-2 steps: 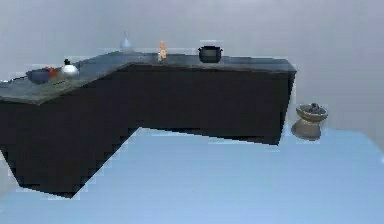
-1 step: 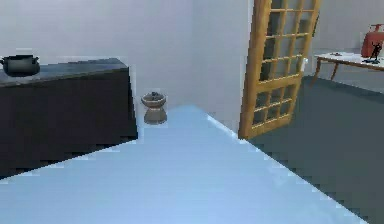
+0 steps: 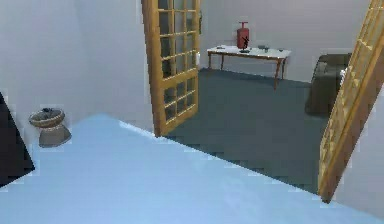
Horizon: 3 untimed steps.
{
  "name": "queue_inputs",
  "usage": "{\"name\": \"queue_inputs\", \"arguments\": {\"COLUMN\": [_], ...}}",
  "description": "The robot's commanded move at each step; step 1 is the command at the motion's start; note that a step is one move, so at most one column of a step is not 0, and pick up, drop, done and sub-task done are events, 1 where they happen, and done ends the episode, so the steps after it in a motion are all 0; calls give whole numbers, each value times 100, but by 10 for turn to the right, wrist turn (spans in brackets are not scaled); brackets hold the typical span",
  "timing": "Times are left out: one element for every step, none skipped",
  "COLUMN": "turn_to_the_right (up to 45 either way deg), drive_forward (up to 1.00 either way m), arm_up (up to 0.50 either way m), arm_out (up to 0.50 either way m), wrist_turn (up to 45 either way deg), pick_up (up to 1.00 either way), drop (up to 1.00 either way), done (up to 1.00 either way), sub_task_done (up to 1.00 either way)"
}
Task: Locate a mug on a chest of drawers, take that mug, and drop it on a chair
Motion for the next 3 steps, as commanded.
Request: {"name": "queue_inputs", "arguments": {"turn_to_the_right": [450, 450, 450], "drive_forward": [0, 0, 0], "arm_up": [0, 0, 0], "arm_out": [0, 0, 0], "wrist_turn": [0, 0, 0], "pick_up": [0, 0, 0], "drop": [0, 0, 0], "done": [0, 0, 0], "sub_task_done": [0, 0, 0]}}
